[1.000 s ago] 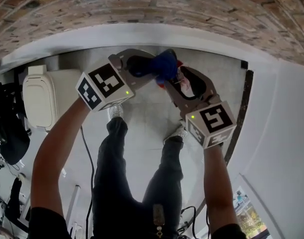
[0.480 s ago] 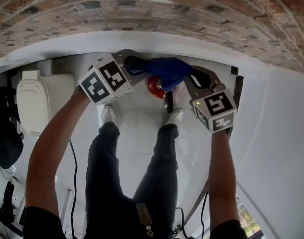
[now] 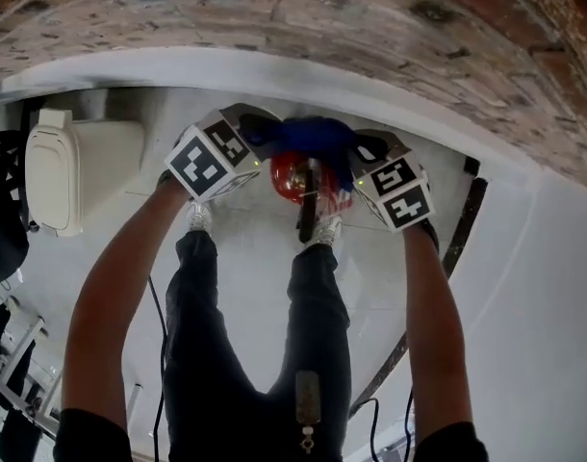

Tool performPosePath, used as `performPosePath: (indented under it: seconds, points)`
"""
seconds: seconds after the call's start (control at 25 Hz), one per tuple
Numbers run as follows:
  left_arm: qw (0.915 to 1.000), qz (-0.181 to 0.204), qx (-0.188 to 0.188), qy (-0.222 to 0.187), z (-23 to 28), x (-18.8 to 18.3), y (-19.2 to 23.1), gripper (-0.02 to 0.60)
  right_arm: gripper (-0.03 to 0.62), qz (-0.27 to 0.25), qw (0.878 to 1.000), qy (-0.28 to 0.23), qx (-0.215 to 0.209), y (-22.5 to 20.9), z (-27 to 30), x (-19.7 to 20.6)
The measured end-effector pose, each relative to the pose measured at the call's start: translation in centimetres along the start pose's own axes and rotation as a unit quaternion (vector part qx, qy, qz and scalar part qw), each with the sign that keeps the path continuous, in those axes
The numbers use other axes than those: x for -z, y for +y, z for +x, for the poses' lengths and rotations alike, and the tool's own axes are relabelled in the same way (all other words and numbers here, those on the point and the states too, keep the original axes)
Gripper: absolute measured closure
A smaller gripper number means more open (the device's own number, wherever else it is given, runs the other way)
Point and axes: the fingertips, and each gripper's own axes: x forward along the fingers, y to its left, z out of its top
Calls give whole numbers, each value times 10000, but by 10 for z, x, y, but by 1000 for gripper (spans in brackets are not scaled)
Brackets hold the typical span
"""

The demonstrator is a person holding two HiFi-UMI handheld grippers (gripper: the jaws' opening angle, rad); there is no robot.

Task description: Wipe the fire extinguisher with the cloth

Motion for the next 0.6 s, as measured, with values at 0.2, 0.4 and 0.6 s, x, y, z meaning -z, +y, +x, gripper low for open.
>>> performPosePath:
  seconds: [0.2,0.4,0.6]
  points:
    - [9990,-160,-304,295,20,12,24,515,566,27,9997,27,-243,-11,33,4]
    - [9988,-72,-283,399,42,22,31,517,566,132,9991,-123,-386,-16,48,21]
    - [9984,41,-333,457,67,44,42,517,568,146,9983,-127,-548,-13,70,39]
